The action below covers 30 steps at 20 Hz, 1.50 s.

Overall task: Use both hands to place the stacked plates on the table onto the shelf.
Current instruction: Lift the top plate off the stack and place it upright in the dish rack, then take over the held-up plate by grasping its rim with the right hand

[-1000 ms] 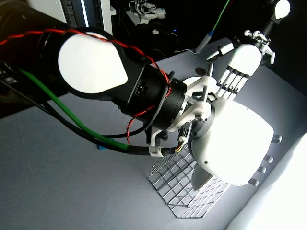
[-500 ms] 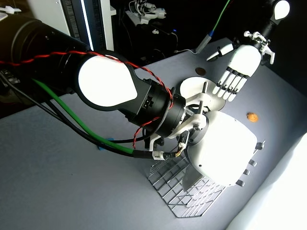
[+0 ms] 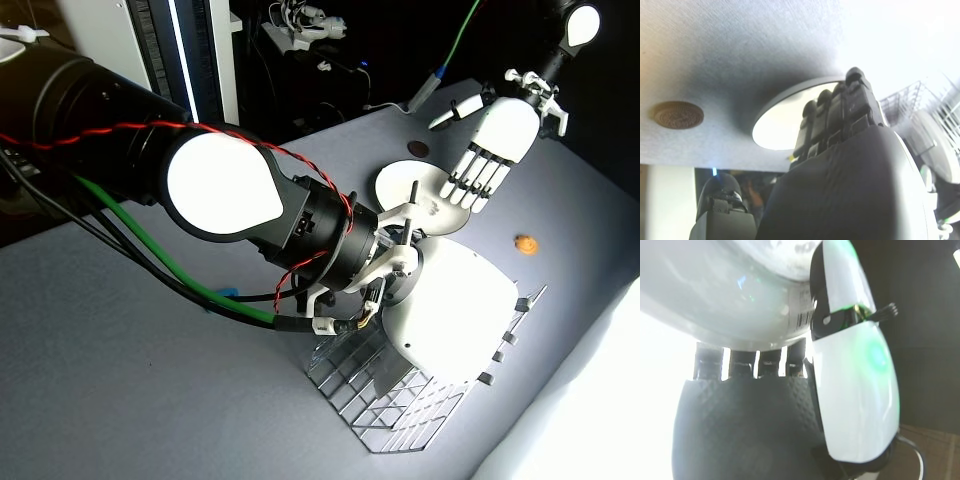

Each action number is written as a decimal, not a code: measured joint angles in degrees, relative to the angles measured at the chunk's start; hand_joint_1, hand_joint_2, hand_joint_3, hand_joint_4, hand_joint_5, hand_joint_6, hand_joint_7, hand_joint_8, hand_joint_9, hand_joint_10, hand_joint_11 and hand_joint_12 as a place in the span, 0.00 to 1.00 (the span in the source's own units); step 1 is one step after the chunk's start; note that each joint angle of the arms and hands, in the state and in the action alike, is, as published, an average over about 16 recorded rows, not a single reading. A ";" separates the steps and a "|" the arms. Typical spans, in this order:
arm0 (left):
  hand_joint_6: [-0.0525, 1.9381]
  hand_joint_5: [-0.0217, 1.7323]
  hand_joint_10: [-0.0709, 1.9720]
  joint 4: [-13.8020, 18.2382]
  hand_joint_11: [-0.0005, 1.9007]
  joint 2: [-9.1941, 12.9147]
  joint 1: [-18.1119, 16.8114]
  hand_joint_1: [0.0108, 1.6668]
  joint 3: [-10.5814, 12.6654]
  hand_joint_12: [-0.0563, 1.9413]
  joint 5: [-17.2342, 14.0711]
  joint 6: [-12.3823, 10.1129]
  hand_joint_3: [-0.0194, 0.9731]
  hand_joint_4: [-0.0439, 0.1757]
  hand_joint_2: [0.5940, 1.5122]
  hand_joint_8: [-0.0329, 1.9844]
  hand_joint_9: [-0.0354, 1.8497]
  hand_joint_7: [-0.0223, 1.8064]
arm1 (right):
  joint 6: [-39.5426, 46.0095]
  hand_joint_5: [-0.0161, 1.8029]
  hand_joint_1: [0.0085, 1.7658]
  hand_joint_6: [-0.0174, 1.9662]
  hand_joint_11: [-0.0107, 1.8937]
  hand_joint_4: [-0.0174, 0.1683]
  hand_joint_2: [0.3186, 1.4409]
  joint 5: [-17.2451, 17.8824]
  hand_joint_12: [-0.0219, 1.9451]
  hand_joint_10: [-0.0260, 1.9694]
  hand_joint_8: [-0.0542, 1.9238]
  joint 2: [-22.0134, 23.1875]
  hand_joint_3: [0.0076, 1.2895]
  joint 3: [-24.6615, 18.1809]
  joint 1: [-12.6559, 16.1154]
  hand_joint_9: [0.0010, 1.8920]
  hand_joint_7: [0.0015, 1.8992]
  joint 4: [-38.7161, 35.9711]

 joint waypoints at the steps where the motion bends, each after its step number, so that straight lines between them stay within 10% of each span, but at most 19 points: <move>1: 0.03 0.02 0.02 -0.10 0.01 -0.04 0.23 0.00 0.03 0.02 0.07 0.03 0.04 0.20 0.47 0.02 0.01 0.02 | 0.01 0.48 0.72 0.51 0.43 0.06 0.63 0.14 0.55 0.03 0.35 0.01 0.00 0.01 -0.04 0.61 0.52 0.02; 18: 0.02 0.01 0.02 -3.93 0.01 -0.89 6.20 0.00 0.22 0.03 1.56 -0.23 0.04 0.17 0.46 0.02 0.01 0.02 | -0.60 0.46 0.72 0.51 0.40 0.06 0.67 0.56 0.57 0.52 0.49 0.52 0.00 -0.17 0.67 0.48 0.50 -0.06; 30: 0.01 0.01 0.01 -9.75 0.01 -1.05 10.95 0.00 -0.47 0.03 1.94 -2.69 0.04 0.16 0.46 0.01 0.00 0.02 | -3.31 0.42 0.59 0.16 0.26 0.07 0.66 1.74 0.55 0.12 0.13 1.60 0.00 -1.02 3.61 0.45 0.46 -0.71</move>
